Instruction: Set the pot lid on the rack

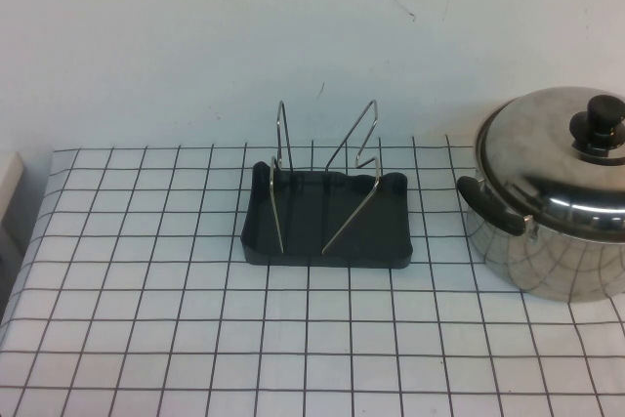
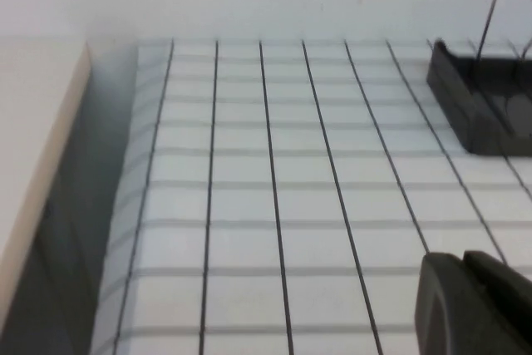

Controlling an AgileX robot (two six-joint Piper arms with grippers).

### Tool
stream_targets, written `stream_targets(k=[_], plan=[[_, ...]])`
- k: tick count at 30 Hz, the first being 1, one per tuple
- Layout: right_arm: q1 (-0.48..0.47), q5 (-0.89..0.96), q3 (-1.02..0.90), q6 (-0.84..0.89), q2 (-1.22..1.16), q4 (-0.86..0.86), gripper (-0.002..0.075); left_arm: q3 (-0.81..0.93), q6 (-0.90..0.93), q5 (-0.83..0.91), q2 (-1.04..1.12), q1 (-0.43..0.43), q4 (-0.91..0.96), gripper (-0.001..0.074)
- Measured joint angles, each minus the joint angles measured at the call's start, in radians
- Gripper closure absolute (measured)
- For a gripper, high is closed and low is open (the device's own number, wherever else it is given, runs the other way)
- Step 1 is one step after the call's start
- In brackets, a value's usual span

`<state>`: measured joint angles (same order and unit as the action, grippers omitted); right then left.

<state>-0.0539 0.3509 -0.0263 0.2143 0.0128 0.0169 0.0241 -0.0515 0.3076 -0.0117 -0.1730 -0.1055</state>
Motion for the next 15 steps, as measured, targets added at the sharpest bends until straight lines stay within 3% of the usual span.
stream_targets(k=[6,11,15], plan=[[0.000,-0.126,0.000,0.000,0.000,0.000,0.0729,0.004,0.000,-0.294,0.000,0.000,0.016,0.0738],[0.000,-0.367,0.000,0.000,0.000,0.000,0.0728,0.004,0.000,-0.610,0.000,0.000,0.020,0.0738],[0.000,-0.542,0.000,0.000,0.000,0.000,0.0729,0.004,0.000,-0.767,0.000,0.000,0.020,0.0738]])
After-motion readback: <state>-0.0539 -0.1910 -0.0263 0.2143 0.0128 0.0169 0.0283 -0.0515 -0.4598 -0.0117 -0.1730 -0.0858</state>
